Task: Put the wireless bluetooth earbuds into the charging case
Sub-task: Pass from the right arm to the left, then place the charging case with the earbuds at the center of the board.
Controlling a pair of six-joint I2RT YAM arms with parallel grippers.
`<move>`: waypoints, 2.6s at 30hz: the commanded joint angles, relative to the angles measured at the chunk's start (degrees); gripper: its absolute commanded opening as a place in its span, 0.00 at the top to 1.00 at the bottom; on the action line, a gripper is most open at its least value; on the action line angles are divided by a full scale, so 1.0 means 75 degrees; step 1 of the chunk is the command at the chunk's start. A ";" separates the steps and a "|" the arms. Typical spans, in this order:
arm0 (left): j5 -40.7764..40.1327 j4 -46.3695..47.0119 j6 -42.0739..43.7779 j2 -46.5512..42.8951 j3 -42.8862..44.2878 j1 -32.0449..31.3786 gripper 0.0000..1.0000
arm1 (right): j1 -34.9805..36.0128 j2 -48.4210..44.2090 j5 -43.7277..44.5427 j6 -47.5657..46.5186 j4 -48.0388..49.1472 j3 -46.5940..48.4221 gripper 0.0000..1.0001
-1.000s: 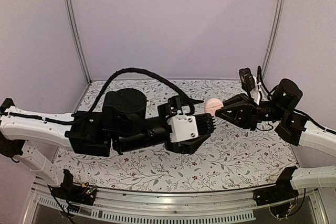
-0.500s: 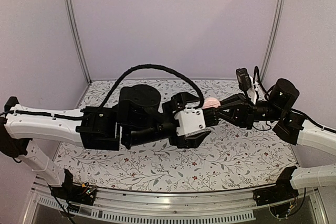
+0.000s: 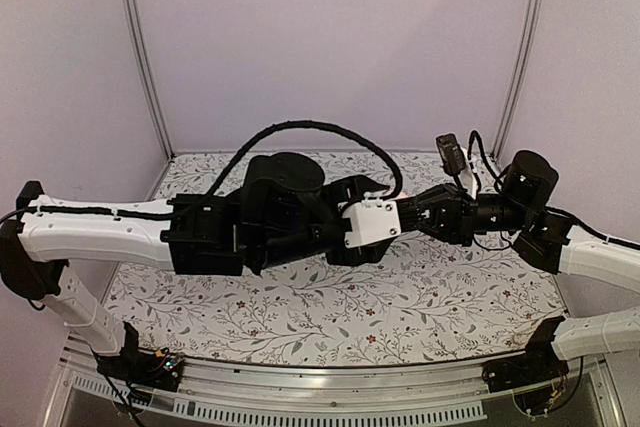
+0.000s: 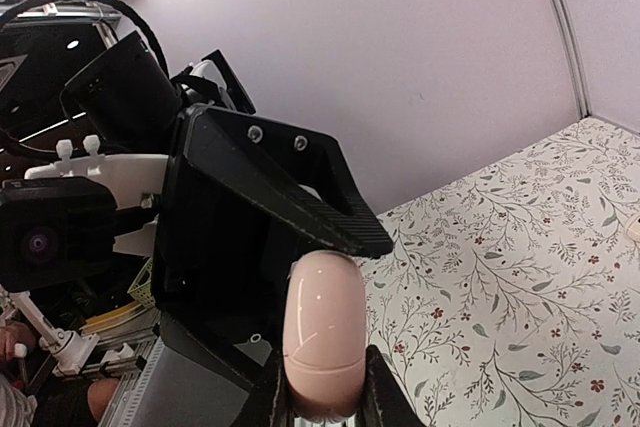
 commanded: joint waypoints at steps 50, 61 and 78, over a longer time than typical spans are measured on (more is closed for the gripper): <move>0.0051 0.0092 -0.0151 0.0250 0.0259 0.0313 0.61 | 0.0003 0.0229 0.0350 0.0207 0.0084 0.0154 0.46; 0.1229 0.0860 -0.1776 -0.0204 -0.0840 0.1444 0.62 | -0.0655 -0.0502 0.2099 -0.0242 -0.0912 0.0322 0.01; 0.3185 0.0974 -0.5903 0.2369 -0.1094 0.5596 0.62 | -0.1461 -0.1000 0.2123 -0.0111 -0.1064 -0.0053 0.01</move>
